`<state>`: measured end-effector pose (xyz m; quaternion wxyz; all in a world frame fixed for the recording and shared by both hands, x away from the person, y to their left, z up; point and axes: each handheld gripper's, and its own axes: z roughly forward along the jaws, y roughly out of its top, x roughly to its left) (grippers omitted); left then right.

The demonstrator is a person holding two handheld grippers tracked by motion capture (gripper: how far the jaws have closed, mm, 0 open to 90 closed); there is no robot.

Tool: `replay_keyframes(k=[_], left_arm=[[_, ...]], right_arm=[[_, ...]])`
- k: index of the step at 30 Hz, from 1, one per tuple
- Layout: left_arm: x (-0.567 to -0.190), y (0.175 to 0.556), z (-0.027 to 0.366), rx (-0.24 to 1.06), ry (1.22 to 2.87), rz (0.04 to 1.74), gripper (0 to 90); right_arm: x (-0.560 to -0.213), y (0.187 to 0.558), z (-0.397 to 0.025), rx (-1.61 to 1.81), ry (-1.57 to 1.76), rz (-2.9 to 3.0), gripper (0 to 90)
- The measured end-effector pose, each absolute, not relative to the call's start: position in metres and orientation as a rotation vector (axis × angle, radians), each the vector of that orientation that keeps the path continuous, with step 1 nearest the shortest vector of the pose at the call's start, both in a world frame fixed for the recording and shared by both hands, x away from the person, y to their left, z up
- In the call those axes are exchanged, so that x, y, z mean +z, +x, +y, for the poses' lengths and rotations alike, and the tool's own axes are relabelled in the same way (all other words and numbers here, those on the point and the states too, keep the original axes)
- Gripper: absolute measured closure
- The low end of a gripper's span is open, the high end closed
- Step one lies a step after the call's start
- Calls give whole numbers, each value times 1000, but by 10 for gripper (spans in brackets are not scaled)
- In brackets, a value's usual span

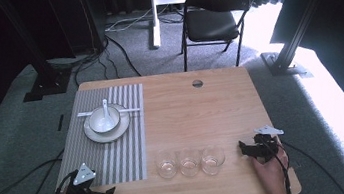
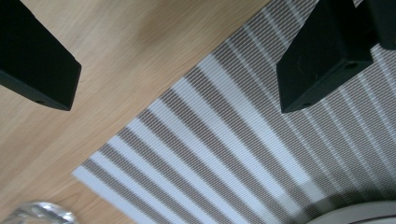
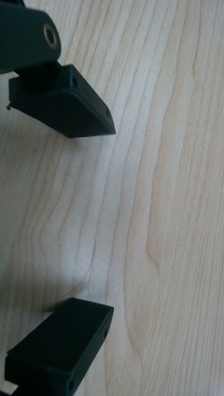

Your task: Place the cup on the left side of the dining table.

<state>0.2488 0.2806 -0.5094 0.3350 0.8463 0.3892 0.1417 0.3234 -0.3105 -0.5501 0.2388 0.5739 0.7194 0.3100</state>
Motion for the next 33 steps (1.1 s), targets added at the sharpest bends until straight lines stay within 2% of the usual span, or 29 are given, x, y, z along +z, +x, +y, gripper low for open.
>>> replay_keyframes(k=[33], left_arm=[[-464, 263, 223, 385, 2196, 775, 3]], right_arm=[[-550, 323, -310, 849, 1572, 1970, 114]])
